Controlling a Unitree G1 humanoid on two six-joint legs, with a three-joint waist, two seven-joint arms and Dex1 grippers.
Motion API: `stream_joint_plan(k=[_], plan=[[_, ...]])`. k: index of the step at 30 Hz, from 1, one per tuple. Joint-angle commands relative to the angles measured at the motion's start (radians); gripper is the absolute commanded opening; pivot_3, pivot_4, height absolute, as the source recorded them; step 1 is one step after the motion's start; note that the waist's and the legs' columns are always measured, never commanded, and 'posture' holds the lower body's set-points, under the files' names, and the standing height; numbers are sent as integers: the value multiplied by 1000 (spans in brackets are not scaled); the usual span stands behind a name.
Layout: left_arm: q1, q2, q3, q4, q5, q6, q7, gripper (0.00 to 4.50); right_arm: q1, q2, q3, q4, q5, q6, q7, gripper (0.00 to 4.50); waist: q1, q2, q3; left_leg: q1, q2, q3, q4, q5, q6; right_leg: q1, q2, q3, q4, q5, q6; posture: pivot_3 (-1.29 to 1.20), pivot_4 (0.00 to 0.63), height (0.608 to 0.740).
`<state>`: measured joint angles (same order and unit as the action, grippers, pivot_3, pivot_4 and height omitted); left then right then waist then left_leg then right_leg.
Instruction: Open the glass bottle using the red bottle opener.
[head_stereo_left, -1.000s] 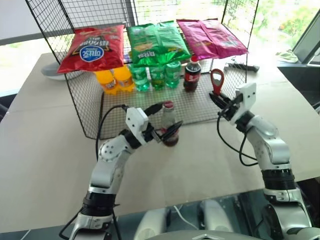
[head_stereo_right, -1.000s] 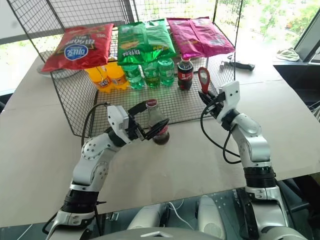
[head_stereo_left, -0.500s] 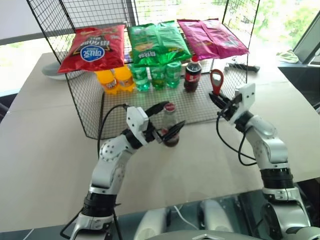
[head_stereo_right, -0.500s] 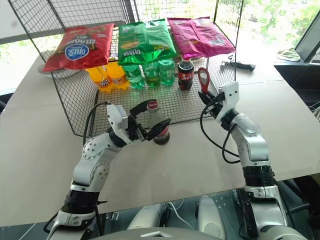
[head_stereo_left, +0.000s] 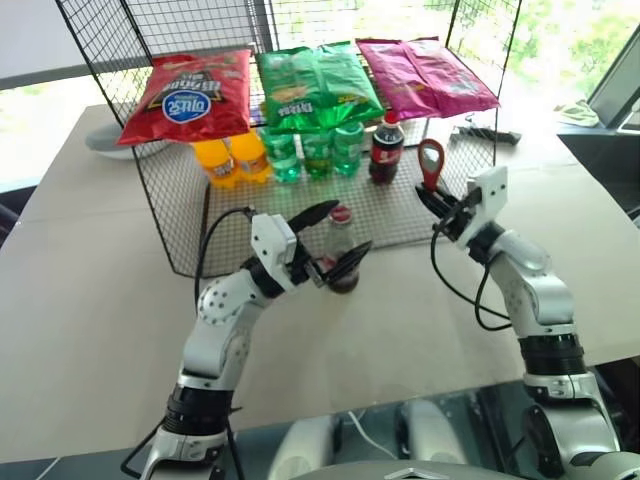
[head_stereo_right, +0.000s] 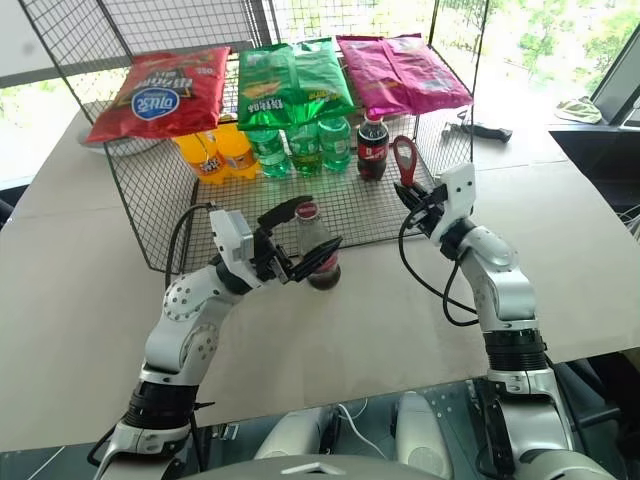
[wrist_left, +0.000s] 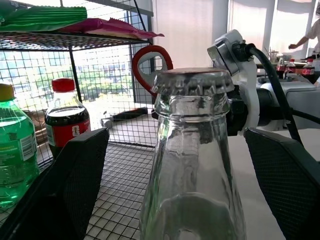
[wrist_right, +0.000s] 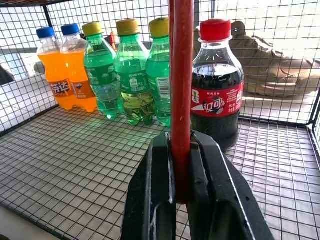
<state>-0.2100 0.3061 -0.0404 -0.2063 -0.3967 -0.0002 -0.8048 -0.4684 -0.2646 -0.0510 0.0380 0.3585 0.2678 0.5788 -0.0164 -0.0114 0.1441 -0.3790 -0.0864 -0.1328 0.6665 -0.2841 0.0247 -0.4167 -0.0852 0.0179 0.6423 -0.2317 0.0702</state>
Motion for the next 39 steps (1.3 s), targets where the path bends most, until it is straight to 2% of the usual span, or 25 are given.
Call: stream_joint_plan(k=[1, 2, 5, 6, 7, 9, 10, 24, 32, 39], plan=[[14, 0, -5, -40, -12, -32, -13, 4458, -28, 3, -1, -18, 2, -25, 5, 0, 1, 0, 0, 0, 0, 0, 0, 0, 0, 0, 0, 0, 0, 0, 0, 0, 150, 740], [17, 0, -6, -39, -12, -35, -15, 4458, -29, 3, -1, -16, 2, -26, 5, 0, 1, 0, 0, 0, 0, 0, 0, 0, 0, 0, 0, 0, 0, 0, 0, 0, 150, 740], [18, -3, 1, -38, -21, -38, -16, 3748, -32, 6, 2, -4, 0, -33, 7, 0, 2, 0, 0, 0, 0, 0, 0, 0, 0, 0, 0, 0, 0, 0, 0, 0, 150, 740], [19, -4, 3, -40, -24, -37, -16, 3150, -32, 7, 3, -3, 0, -34, 8, 0, 2, 0, 0, 0, 0, 0, 0, 0, 0, 0, 0, 0, 0, 0, 0, 0, 150, 740], [19, -5, 5, -41, -26, -36, -15, 2807, -32, 7, 4, -3, 0, -34, 8, 0, 2, 0, 0, 0, 0, 0, 0, 0, 0, 0, 0, 0, 0, 0, 0, 0, 150, 740], [19, -4, 5, -40, -26, -36, -15, 1848, -35, 10, 6, 1, -2, -36, 9, 0, 2, 0, 0, 0, 0, 0, 0, 0, 0, 0, 0, 0, 0, 0, 0, 0, 150, 740], [19, -3, 5, -39, -26, -37, -16, 1646, -38, 11, 7, 4, -2, -37, 9, 0, 2, 0, 0, 0, 0, 0, 0, 0, 0, 0, 0, 0, 0, 0, 0, 0, 150, 740], [31, 10, 2, -29, -16, -49, -26, 1646, -18, 8, 70, -73, -33, -75, 55, 0, 2, 0, 0, 0, 0, 0, 0, 0, 0, 0, 0, 0, 0, 0, 0, 0, 150, 740], [39, 18, 2, -37, -20, -42, -22, 1646, 46, -57, 207, -117, -276, -435, 80, 0, 3, 0, 0, 1, 0, 0, 0, 0, 0, 1, 0, 0, 0, 0, 0, 0, 150, 740], [47, 18, 0, -38, -17, -41, -16, 1646, 52, -72, 289, -28, -460, -677, 28, 0, 3, 0, 0, 3, 0, 0, 0, 0, 0, 2, 1, 0, 0, 0, 0, 0, 150, 740]])
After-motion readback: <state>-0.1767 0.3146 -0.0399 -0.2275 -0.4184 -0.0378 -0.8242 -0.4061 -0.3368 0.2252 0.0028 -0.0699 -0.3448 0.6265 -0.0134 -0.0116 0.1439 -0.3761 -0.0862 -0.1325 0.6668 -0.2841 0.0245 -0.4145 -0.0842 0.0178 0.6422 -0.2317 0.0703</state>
